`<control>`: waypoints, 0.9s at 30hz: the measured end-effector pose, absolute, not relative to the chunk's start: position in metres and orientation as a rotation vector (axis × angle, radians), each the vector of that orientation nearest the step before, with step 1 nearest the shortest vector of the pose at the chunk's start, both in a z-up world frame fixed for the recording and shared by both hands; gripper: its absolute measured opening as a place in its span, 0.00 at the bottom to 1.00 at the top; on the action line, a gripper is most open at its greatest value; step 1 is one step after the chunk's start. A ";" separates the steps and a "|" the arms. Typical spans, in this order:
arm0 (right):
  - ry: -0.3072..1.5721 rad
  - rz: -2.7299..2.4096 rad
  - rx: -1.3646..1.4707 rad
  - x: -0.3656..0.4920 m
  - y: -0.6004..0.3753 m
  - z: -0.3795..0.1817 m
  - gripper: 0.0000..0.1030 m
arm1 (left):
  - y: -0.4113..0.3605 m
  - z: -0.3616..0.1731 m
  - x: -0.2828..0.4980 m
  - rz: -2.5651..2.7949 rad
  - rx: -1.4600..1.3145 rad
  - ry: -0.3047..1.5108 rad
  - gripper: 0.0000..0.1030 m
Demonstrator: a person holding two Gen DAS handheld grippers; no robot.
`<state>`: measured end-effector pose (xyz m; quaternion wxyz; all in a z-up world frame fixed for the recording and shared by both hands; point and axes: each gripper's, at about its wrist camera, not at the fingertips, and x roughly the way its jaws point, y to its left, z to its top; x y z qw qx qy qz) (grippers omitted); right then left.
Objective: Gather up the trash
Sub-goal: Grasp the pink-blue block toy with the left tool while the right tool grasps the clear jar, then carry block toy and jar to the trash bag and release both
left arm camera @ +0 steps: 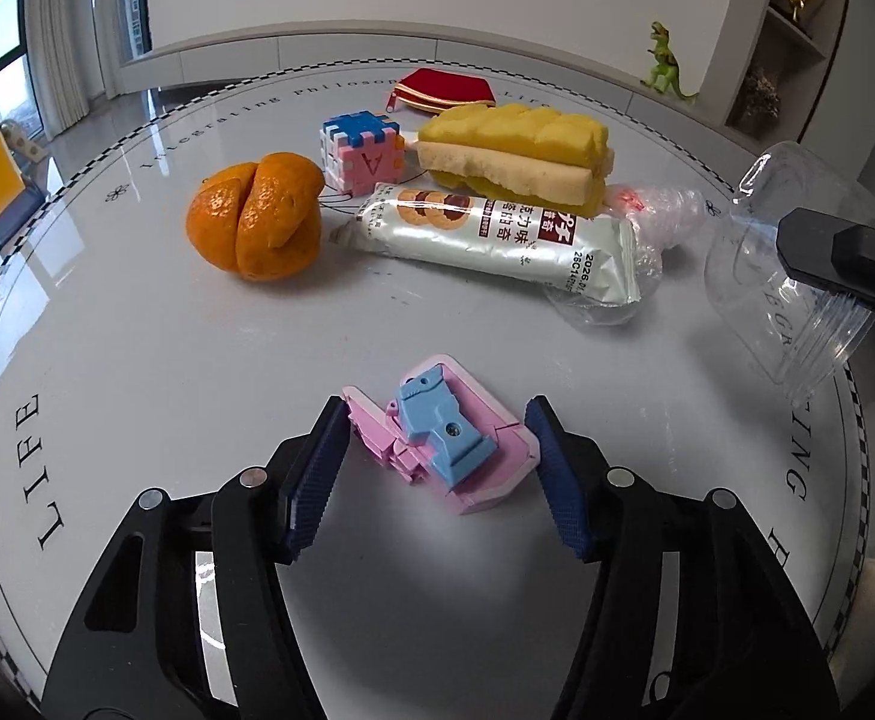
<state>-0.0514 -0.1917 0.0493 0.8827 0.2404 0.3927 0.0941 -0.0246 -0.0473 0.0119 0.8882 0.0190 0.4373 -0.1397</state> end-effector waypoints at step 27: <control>0.972 0.691 0.228 -0.157 0.044 0.055 0.05 | 0.164 0.033 -0.225 0.064 -0.119 0.817 0.58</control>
